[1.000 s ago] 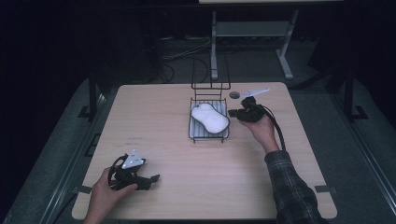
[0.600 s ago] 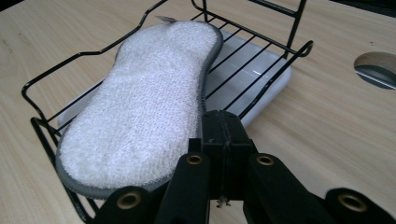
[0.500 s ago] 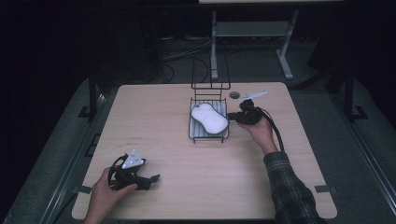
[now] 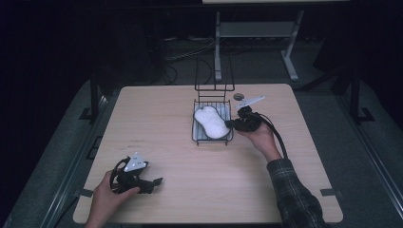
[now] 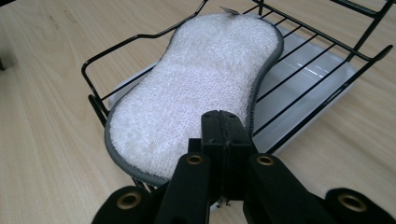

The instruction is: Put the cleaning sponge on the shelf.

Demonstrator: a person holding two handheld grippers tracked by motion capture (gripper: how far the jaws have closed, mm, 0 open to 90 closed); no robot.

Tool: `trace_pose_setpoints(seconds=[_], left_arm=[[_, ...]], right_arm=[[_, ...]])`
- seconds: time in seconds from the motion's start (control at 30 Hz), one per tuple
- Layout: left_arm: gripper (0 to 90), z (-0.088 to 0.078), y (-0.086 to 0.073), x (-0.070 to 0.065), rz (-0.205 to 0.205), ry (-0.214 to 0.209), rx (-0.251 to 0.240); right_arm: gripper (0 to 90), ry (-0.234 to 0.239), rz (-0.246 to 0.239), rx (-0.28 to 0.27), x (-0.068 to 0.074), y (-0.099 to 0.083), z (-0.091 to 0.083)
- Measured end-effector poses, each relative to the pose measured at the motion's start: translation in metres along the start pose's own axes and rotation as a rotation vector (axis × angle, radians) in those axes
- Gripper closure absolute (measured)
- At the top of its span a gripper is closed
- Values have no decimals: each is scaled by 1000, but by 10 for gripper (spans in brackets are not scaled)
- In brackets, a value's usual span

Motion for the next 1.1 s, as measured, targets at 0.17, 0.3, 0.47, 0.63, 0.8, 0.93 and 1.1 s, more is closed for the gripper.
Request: trace_pose_setpoints(seconds=[0.17,0.3,0.47,0.63,0.8,0.93,1.1], left_arm=[[128,0,0,0,-1,0,0],[128,0,0,0,-1,0,0],[128,0,0,0,0,0,0],[128,0,0,0,0,0,0],[128,0,0,0,-1,0,0],[128,0,0,0,0,0,0],[128,0,0,0,-1,0,0]], right_arm=[[894,11,-7,8,4,-4,2],[894,40,-22,9,11,-4,3],[893,55,-42,17,21,-4,8],[876,52,-22,-15,19,-4,1],[742,32,0,-32,15,-9,-10],[550,-17,23,-48,14,-11,-22],[349,-69,49,-55,13,-17,-37]])
Point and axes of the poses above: each handheld gripper's, and its own axes: z roughly forward along the jaws, y roughly out of its top, x roughly to its left, the point moved 6 cm from there along z, roughly forward along the jaws, and after that the axes turned 13 degrees about y, right-handed, at the moved point
